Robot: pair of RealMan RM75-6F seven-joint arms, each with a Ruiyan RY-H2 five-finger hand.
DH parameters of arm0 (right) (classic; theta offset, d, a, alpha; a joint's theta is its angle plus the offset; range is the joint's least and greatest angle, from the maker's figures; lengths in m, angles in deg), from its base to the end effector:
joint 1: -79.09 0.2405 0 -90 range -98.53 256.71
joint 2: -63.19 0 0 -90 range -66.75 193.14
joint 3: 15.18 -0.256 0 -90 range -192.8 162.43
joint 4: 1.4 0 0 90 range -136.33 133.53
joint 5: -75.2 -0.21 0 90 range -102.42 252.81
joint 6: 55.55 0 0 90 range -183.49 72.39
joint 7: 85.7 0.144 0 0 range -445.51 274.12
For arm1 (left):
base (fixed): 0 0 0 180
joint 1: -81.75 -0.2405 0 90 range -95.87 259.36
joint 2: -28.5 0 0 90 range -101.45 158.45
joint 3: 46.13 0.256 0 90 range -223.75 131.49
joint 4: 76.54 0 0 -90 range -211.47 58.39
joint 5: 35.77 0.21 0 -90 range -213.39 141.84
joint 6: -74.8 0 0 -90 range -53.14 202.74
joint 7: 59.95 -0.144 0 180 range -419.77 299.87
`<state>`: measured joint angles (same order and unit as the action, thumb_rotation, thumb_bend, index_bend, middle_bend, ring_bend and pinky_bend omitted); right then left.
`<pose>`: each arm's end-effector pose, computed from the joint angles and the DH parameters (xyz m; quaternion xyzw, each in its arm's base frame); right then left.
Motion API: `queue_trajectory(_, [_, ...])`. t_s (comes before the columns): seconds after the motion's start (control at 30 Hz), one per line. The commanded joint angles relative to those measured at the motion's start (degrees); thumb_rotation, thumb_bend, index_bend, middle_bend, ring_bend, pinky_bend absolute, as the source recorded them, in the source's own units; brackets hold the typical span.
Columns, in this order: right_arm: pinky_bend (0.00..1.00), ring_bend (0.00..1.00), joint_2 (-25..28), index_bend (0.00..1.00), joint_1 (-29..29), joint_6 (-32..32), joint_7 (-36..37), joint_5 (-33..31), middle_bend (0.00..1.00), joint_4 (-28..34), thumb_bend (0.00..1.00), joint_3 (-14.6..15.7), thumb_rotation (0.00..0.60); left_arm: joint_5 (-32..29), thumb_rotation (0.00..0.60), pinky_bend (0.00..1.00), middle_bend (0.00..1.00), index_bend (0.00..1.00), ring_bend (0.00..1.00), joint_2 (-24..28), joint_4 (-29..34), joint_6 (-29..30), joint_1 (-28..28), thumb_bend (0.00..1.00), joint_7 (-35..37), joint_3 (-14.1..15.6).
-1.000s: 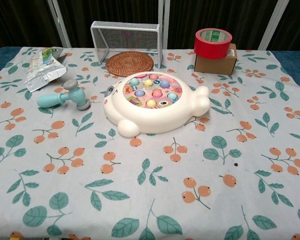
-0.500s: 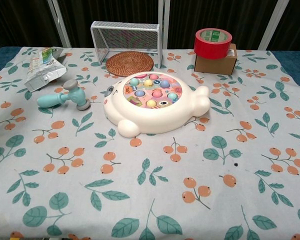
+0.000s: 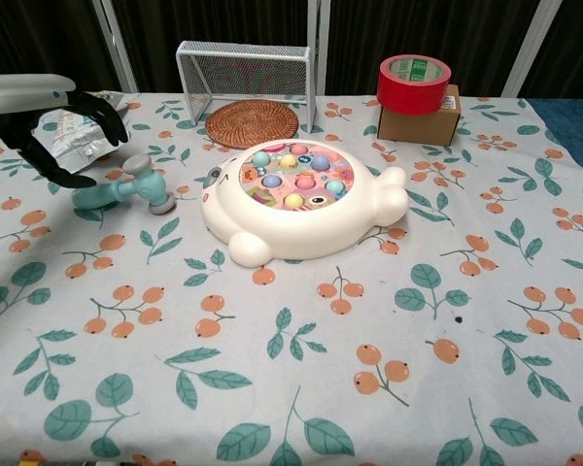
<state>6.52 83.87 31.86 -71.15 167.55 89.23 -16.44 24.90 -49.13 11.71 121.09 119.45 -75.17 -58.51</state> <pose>-0.3106 -0.1749 0.1985 0.6062 -0.3918 0.4349 0.5385 -0.1976 0.3482 0.0336 -0.7253 -0.4384 -0.3168 0.4260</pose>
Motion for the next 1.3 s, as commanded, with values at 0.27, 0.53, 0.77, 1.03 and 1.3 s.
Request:
queue_trajectory(0.27, [0.0,0.0,-0.35,0.07,0.0,-0.35,0.83,-0.32,0.15,-0.83,0.19,0.0,0.6,-5.89,0.6,0.08,0.25,0.34,0.11,-5.43,-4.45,2.95,2.63,0.23,-6.46,1.87])
queue_trajectory(0.53, [0.0,0.0,-0.52,0.07,0.07,-0.73,1.13,-0.44,0.15,-1.17,0.19,0.04,0.6,-9.22,0.6,0.08,0.25,0.34,0.11,-7.57,-5.44,2.9,3.83,0.25,-7.41,2.25])
queue_trajectory(0.77, [0.0,0.0,-0.51,0.07,0.03,-0.97,1.01,-0.73,0.15,-1.14,0.19,0.03,0.6,-11.59,0.6,0.08,0.25,0.36,0.11,-8.91,-6.26,2.58,5.16,0.29,-8.02,2.31])
queue_trajectory(1.03, [0.0,0.0,-0.54,0.07,0.16,-1.35,0.88,-0.96,0.15,-1.04,0.19,-0.06,0.6,-12.98,0.6,0.08,0.26,0.4,0.11,-9.91,-7.49,3.05,5.83,0.31,-8.14,2.54])
queue_trajectory(1.3, [0.0,0.0,-0.39,0.07,0.21,-1.64,0.58,-1.1,0.15,-0.79,0.19,-0.07,0.6,-13.74,0.6,0.08,0.26,0.41,0.11,-10.11,-7.07,3.26,6.35,0.32,-7.78,2.5])
